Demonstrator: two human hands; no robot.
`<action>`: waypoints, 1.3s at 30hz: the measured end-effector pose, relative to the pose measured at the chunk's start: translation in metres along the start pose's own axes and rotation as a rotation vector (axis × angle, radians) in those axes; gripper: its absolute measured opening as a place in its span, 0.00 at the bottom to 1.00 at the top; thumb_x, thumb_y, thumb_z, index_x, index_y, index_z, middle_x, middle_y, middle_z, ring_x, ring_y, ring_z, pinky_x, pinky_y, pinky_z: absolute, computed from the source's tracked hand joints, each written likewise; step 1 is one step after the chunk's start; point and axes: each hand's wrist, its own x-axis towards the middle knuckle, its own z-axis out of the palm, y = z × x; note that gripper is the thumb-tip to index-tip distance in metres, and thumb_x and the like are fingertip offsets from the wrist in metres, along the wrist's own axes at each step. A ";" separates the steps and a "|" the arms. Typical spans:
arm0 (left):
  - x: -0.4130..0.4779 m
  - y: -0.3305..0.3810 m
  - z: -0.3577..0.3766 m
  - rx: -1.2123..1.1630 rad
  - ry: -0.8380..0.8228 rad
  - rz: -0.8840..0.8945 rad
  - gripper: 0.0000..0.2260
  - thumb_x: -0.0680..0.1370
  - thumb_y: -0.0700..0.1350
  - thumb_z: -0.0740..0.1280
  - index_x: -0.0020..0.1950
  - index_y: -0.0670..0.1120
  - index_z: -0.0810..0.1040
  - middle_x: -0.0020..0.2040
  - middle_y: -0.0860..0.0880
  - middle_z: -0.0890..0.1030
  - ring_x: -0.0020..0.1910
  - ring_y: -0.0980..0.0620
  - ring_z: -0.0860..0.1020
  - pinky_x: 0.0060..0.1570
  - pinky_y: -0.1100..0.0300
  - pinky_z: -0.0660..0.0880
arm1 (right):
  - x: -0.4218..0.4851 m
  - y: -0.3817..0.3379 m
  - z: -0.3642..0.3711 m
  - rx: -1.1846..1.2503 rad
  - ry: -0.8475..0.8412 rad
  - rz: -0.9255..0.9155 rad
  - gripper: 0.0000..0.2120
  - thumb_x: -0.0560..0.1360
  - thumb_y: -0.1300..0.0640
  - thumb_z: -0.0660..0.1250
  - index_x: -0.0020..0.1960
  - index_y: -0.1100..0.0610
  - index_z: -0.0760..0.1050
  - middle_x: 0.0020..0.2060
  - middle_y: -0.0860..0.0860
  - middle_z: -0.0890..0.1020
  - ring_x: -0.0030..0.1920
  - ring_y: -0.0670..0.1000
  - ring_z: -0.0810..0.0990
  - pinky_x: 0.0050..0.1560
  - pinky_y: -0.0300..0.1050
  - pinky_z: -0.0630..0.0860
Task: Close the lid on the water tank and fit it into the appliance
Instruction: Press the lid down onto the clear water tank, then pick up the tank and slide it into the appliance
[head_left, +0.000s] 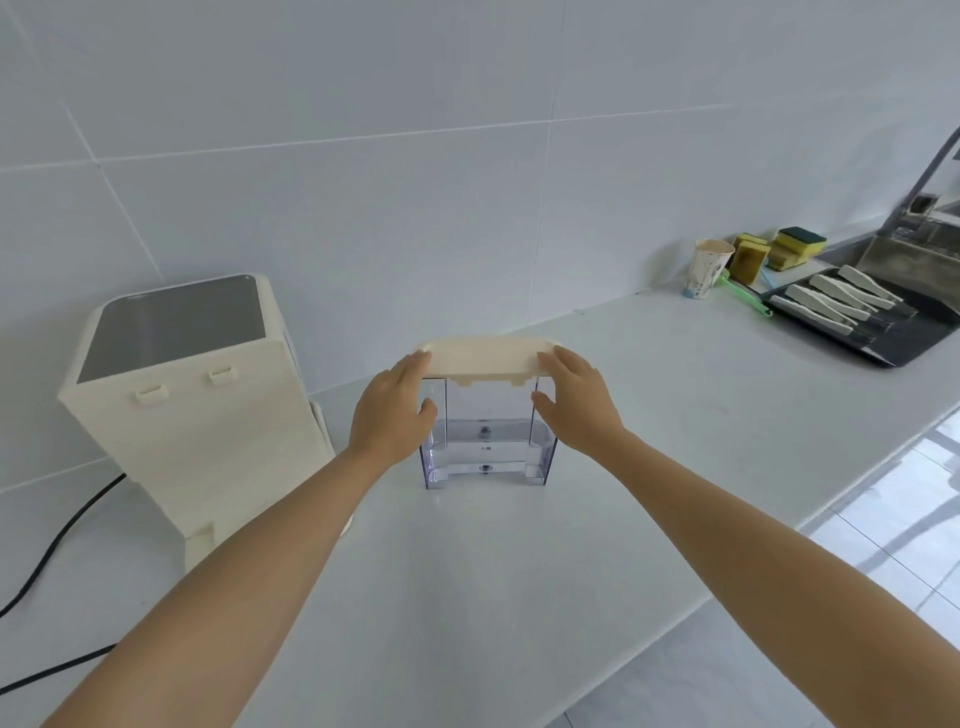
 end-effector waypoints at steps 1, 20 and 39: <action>-0.002 -0.002 0.000 0.036 -0.020 0.032 0.24 0.73 0.38 0.60 0.70 0.42 0.62 0.71 0.42 0.67 0.64 0.39 0.69 0.62 0.49 0.66 | -0.001 0.001 0.002 -0.052 -0.026 -0.007 0.18 0.75 0.60 0.58 0.65 0.59 0.64 0.68 0.55 0.66 0.71 0.54 0.59 0.70 0.56 0.56; -0.017 0.018 0.018 -0.083 0.008 -0.306 0.36 0.74 0.43 0.61 0.73 0.44 0.40 0.77 0.45 0.42 0.75 0.47 0.47 0.73 0.45 0.47 | 0.010 0.011 -0.001 0.290 -0.103 0.197 0.33 0.76 0.45 0.56 0.74 0.55 0.45 0.76 0.55 0.50 0.75 0.54 0.48 0.73 0.55 0.49; -0.004 0.045 0.028 -1.032 -0.103 -0.820 0.42 0.71 0.47 0.66 0.72 0.53 0.37 0.77 0.52 0.44 0.74 0.48 0.53 0.68 0.47 0.53 | 0.049 0.035 -0.009 0.780 -0.316 0.412 0.17 0.75 0.50 0.60 0.60 0.57 0.69 0.55 0.54 0.72 0.58 0.55 0.71 0.56 0.50 0.67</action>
